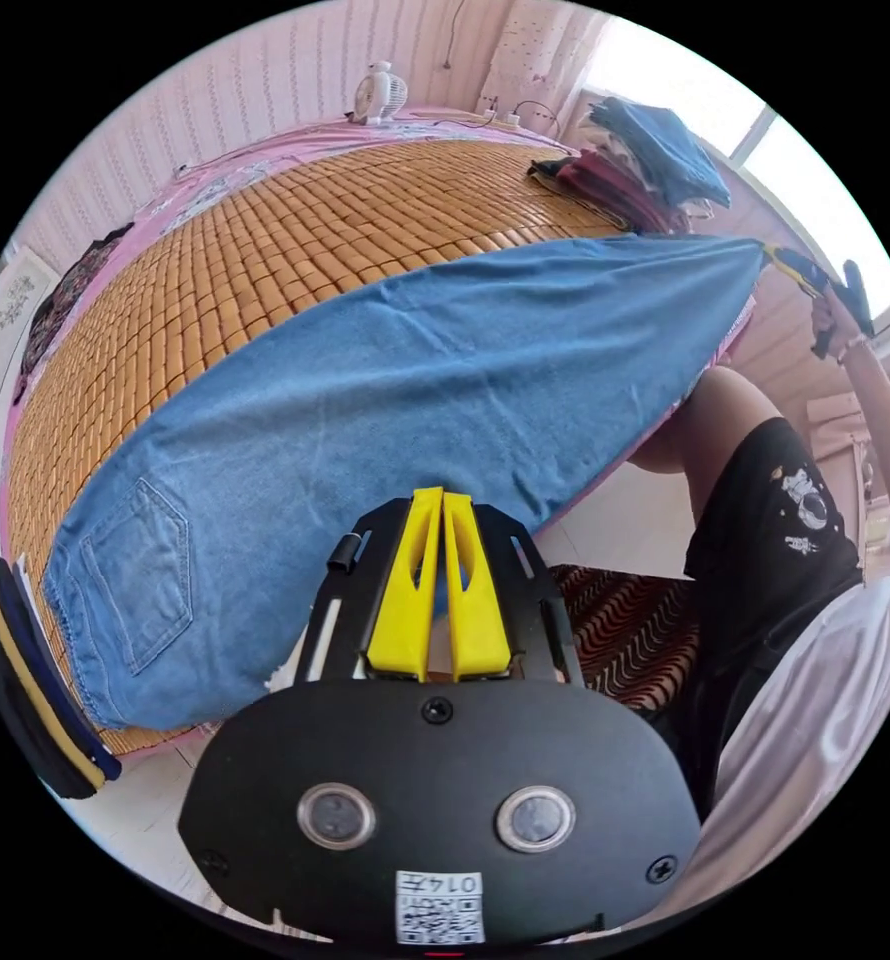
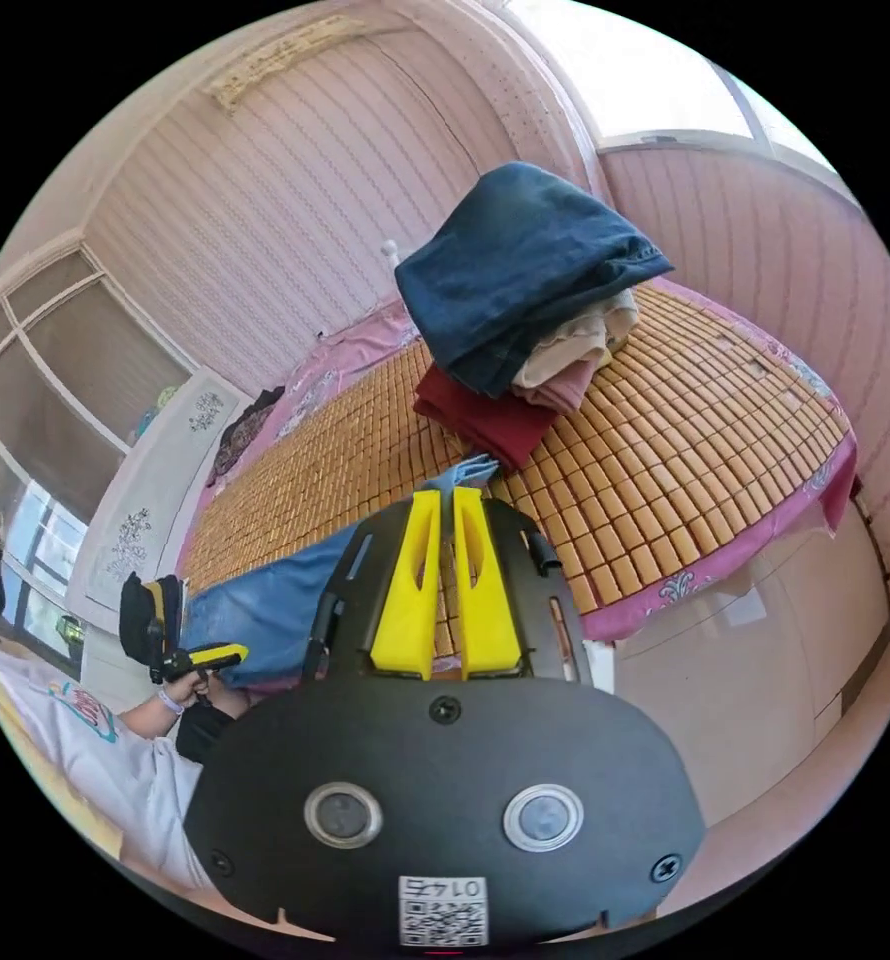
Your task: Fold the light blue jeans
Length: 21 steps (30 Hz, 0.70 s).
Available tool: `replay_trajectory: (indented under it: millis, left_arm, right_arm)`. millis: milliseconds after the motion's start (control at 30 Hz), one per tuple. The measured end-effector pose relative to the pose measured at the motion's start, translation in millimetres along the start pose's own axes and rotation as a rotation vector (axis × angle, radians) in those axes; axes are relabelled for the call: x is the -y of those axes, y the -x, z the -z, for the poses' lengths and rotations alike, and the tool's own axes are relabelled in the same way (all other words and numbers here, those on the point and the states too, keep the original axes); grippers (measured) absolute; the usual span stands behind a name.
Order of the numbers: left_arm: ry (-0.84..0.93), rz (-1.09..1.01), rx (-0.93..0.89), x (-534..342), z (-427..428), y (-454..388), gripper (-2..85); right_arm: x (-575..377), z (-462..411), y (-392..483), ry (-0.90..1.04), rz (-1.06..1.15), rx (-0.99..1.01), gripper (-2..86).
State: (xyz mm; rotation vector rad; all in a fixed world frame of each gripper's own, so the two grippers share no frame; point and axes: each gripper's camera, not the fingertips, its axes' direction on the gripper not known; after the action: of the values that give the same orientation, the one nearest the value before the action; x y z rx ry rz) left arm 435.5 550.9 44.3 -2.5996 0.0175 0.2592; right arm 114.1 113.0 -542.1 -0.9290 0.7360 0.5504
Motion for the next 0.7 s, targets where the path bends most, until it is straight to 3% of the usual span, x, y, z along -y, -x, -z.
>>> replay_trajectory:
  millis: [200,300,400,500,567,700]
  left_arm:
    - [-0.075,-0.169,-0.204,40.1,-45.1,-59.0,-1.0]
    - [-0.094,-0.226,-0.232,43.7,-56.4,-78.6,-1.0]
    - [-0.197,-0.134,-0.317,15.6,-30.5,-58.3,-1.0]
    - [-0.285,0.037,-0.287,-48.3,12.7,-11.0,-1.0]
    - [-0.301,0.162,-0.139,-110.6,47.5,33.9,-0.9]
    - [-0.271,0.41,0.067,-200.7,83.5,104.0,-0.8]
  right_arm:
    - [49.8,56.4,111.0,-0.14,0.25,0.099,1.3]
    - [65.3,51.7,194.1,-0.184,0.404,0.231,1.4]
    - [68.7,4.4,290.2,-0.127,0.558,0.466,1.7]
    - [43.7,-91.3,392.8,0.089,0.636,0.74,2.2]
    - [-3.4,-194.4,460.7,0.358,0.595,0.905,3.1]
    - [-83.0,-308.4,515.2,0.658,0.584,0.849,5.9]
